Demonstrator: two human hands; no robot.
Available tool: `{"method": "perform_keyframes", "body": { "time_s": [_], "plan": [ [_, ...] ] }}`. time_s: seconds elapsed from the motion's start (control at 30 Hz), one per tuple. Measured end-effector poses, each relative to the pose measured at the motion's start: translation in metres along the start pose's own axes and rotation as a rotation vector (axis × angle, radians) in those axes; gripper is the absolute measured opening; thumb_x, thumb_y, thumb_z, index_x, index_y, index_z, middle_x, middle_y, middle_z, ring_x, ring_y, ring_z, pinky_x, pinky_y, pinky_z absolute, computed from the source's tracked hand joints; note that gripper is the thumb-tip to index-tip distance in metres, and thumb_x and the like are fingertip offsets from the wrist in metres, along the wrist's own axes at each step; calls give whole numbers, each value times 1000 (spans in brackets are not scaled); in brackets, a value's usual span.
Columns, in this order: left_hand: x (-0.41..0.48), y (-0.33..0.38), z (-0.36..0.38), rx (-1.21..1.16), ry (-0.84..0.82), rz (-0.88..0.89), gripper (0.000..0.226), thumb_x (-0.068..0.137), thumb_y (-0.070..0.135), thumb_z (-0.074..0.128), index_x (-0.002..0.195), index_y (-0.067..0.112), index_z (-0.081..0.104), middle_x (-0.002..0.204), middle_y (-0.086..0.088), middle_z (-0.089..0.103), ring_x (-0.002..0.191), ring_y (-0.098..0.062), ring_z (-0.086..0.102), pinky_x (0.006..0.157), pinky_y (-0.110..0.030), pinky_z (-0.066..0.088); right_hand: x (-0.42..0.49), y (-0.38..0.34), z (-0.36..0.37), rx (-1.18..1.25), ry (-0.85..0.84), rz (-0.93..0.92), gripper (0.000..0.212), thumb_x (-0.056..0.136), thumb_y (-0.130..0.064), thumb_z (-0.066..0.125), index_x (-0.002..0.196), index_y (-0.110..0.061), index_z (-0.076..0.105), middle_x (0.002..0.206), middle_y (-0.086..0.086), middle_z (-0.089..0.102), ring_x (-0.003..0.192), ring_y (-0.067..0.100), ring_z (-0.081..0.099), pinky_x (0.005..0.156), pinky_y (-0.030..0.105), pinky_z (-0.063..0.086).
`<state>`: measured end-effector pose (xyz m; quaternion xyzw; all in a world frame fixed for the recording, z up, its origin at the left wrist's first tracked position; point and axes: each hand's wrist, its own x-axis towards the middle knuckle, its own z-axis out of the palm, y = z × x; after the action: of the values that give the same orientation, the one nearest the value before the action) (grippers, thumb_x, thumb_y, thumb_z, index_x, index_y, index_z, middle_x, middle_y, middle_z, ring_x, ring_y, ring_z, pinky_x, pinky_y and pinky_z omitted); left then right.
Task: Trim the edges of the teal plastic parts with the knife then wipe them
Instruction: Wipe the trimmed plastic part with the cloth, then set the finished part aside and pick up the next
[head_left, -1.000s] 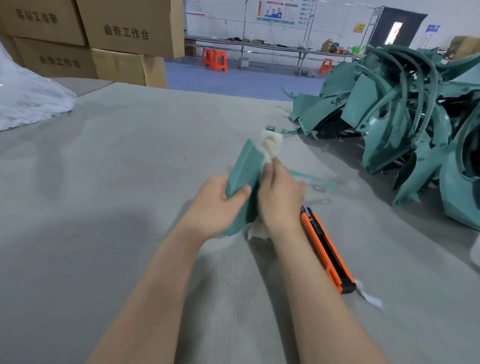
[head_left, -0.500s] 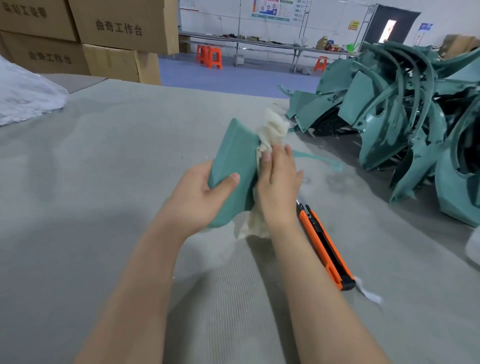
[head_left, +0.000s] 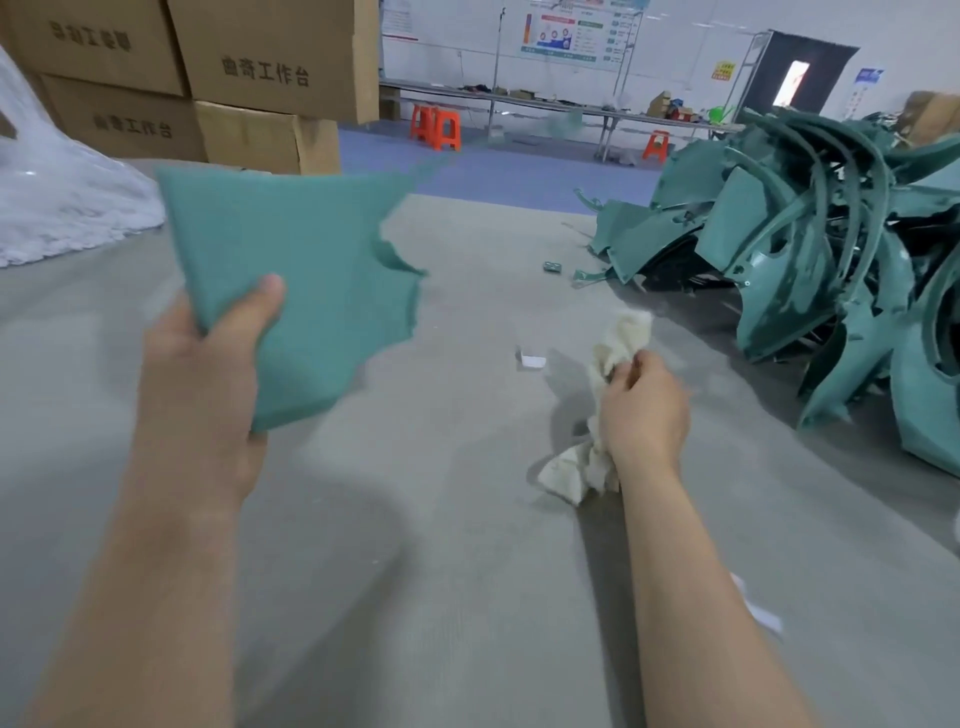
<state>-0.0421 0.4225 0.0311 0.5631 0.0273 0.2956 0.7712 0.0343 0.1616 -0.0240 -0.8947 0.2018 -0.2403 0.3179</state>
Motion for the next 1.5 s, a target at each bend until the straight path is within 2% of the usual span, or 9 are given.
{"method": "perform_keyframes", "body": {
  "time_s": [0.2, 0.4, 0.53, 0.83, 0.97, 1.13, 1.23, 1.33, 1.5],
  "plan": [
    [-3, 6, -21, -316, 284, -200, 9, 91, 18, 57, 91, 22, 66, 77, 12, 74, 70, -5, 71, 52, -18, 52, -55, -58, -8, 391, 18, -270, 30, 90, -26, 66, 113, -11, 54, 147, 9, 30, 134, 20, 31, 100, 3, 19],
    [-17, 28, -76, -243, 667, 82, 22, 96, 17, 55, 117, 22, 54, 106, 7, 69, 96, -10, 68, 77, -28, 55, -183, -183, 17, 1022, -1094, -195, 30, 100, -30, 48, 128, -20, 47, 99, 1, 66, 70, 8, 67, 71, 23, 57],
    [-29, 61, -156, -131, 967, 264, 34, 97, 15, 53, 128, 17, 40, 116, -3, 62, 101, -21, 65, 79, -32, 56, -269, -250, 45, 954, -1208, -411, 19, 99, -10, 50, 115, -19, 51, 86, 9, 65, 72, 16, 60, 57, 26, 54],
    [-131, 82, -310, -35, 1350, 188, 40, 96, 11, 52, 133, 16, 38, 130, -6, 57, 110, -19, 61, 94, -36, 51, -459, -290, 86, 670, -1406, -928, 29, 99, -16, 48, 126, -14, 58, 116, 4, 64, 100, 14, 57, 81, 21, 41],
    [-174, 62, -350, -412, 1467, -71, 27, 95, 13, 50, 122, 9, 56, 96, -6, 72, 69, -13, 68, 54, -21, 54, -501, -268, 107, 345, -1622, -1078, 38, 101, -24, 46, 137, -13, 45, 125, 6, 57, 106, 20, 55, 87, 23, 42],
    [-192, 49, -383, 12, 1725, -358, 65, 96, 33, 50, 147, 1, 25, 153, -16, 29, 136, -31, 36, 112, -39, 30, -511, -240, 112, -74, -1649, -1434, 51, 101, -33, 46, 145, -9, 38, 144, 11, 47, 133, 25, 42, 103, 29, 33],
    [-171, 53, -360, 347, 1540, -152, 61, 98, 26, 48, 150, 11, 20, 159, -2, 9, 143, -19, 19, 108, -25, 22, -500, -239, 112, -23, -1557, -1455, 37, 100, -29, 46, 131, -10, 52, 128, 10, 59, 119, 27, 54, 96, 34, 43],
    [-140, 57, -322, 383, 1282, 37, 42, 98, 19, 48, 139, 21, 41, 148, 5, 36, 135, -5, 34, 101, -14, 34, -479, -245, 108, 45, -1539, -1424, 23, 96, -20, 50, 116, -9, 57, 113, 8, 65, 106, 26, 60, 87, 33, 47],
    [-94, 83, -251, 346, 1020, 332, 33, 94, 15, 50, 126, 15, 54, 129, 6, 56, 123, -5, 50, 101, -21, 42, -406, -262, 89, 534, -1621, -816, 25, 100, -10, 46, 111, 6, 61, 108, 28, 64, 95, 36, 63, 91, 44, 52]
  ]
}}
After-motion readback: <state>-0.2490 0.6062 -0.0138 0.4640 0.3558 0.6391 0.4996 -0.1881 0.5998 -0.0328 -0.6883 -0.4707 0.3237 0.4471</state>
